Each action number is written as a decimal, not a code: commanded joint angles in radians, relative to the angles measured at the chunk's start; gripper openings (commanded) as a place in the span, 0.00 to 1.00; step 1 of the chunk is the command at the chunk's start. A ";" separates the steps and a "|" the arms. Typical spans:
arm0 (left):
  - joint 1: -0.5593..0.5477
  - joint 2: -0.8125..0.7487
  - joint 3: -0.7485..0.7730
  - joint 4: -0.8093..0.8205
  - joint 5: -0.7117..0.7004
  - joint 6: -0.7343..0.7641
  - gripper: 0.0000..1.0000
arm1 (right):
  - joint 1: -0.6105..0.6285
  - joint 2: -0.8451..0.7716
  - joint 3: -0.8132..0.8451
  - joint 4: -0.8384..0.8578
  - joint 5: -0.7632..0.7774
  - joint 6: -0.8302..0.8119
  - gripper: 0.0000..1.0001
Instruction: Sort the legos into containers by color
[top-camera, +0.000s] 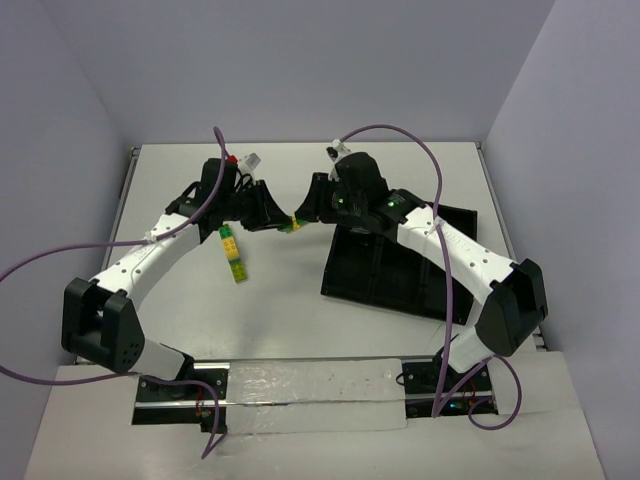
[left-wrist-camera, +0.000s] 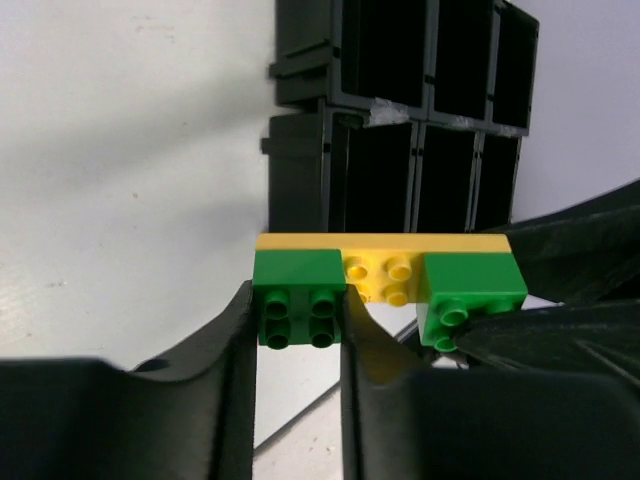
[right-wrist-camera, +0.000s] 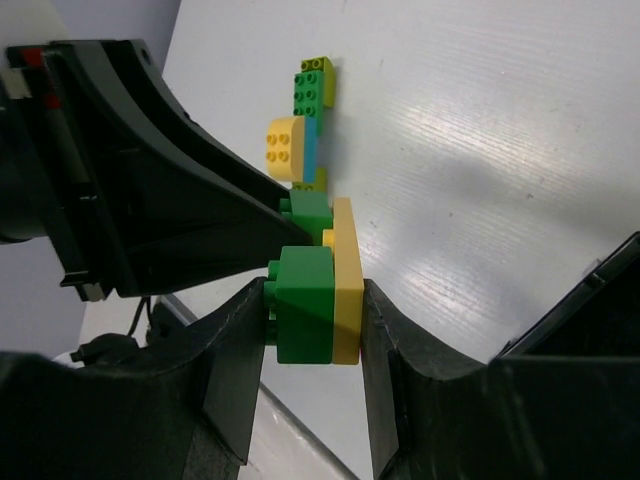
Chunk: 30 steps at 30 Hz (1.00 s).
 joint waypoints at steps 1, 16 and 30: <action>-0.007 0.001 0.019 0.020 -0.030 0.005 0.11 | 0.002 -0.010 0.042 0.052 -0.022 0.007 0.01; 0.001 -0.030 0.067 -0.029 -0.024 0.052 0.00 | -0.203 -0.088 -0.102 0.034 0.013 0.010 0.00; -0.210 0.228 0.308 -0.043 -0.119 0.018 0.00 | -0.298 -0.367 -0.237 -0.189 0.571 -0.036 0.01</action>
